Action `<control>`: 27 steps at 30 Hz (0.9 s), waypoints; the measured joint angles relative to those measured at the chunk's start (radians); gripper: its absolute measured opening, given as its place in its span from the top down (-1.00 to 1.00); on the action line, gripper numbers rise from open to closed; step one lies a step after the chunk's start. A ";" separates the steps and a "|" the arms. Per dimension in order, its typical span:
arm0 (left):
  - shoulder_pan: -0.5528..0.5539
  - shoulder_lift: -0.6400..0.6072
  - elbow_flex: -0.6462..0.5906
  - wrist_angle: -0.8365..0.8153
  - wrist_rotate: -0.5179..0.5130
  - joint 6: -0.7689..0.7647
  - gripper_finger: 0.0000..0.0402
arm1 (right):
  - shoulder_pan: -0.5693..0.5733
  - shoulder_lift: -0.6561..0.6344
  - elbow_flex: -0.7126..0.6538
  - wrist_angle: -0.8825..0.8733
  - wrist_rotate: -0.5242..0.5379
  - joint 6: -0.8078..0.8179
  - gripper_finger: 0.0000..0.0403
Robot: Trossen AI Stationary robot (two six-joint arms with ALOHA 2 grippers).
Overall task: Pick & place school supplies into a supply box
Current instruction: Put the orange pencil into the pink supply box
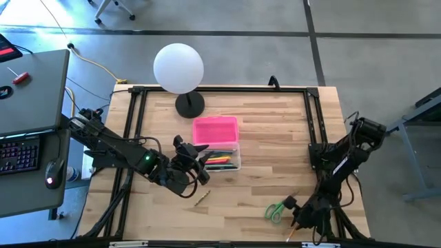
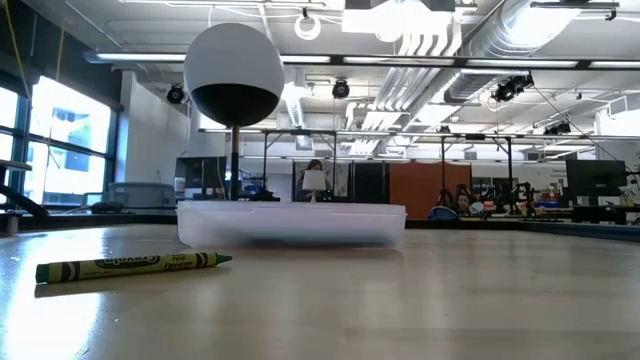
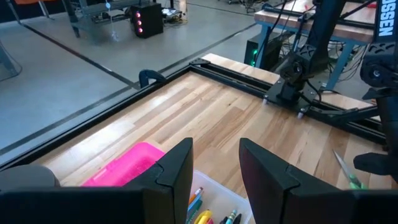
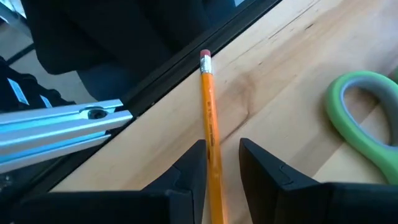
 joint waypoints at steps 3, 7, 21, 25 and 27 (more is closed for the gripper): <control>0.000 0.000 0.000 0.000 0.001 0.000 0.20 | 0.017 0.018 0.003 -0.014 0.043 -0.004 0.64; 0.000 0.000 0.000 -0.001 0.001 0.000 0.20 | 0.043 0.099 0.002 0.043 0.122 0.000 0.64; 0.000 0.000 0.000 -0.005 0.001 0.005 0.20 | 0.076 0.364 0.000 0.450 0.229 -0.084 0.87; 0.000 0.000 0.000 -0.005 0.002 0.005 0.20 | 0.064 0.370 0.000 0.489 0.211 -0.112 0.96; 0.000 0.000 0.000 -0.005 0.001 0.005 0.20 | 0.054 0.370 -0.002 0.523 0.211 -0.125 0.94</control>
